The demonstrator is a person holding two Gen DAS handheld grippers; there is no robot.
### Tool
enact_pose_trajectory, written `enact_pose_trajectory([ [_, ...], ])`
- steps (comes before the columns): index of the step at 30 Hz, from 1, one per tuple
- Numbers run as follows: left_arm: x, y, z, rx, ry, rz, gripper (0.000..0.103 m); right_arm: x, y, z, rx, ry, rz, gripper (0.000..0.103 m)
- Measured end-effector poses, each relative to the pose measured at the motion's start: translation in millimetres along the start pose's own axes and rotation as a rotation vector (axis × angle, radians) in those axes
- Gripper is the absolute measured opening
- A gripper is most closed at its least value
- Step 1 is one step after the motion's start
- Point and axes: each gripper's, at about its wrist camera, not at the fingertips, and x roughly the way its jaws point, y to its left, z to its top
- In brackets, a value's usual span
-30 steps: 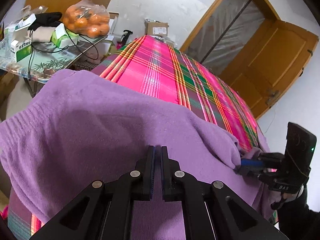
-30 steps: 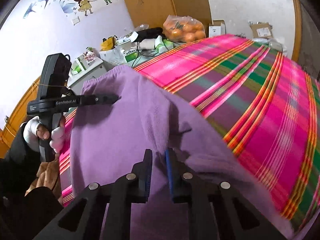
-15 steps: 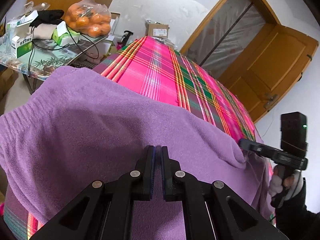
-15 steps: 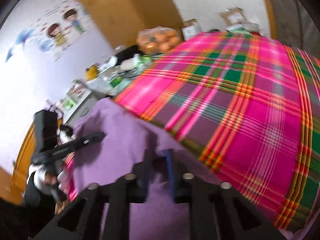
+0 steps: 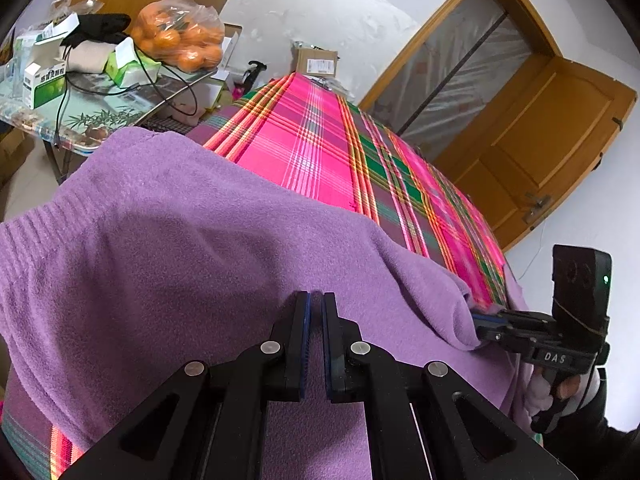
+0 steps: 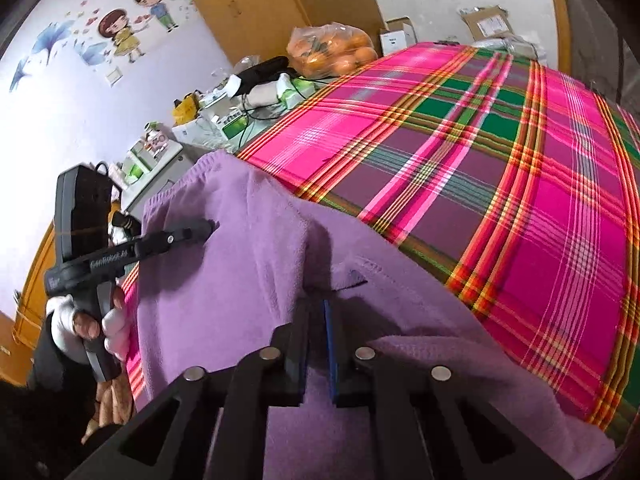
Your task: Fold clothes
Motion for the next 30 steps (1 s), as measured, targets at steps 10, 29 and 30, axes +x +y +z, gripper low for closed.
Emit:
enact_pose_trajectory([
  [10,-0.5,1.7,0.9,-0.004,0.000,-0.005,0.005,21.0,-45.4,17.5,0.371,-0.033,0.152,0.009],
  [29,0.7,4.6,1.7,-0.019,0.000,-0.023,0.005,27.7,-77.4,26.6,0.544,-0.001,0.294,0.018],
  [30,0.5,4.6,1.8,-0.019,0.000,-0.023,0.005,29.1,-73.2,27.5,0.528,0.014,0.275,0.019],
])
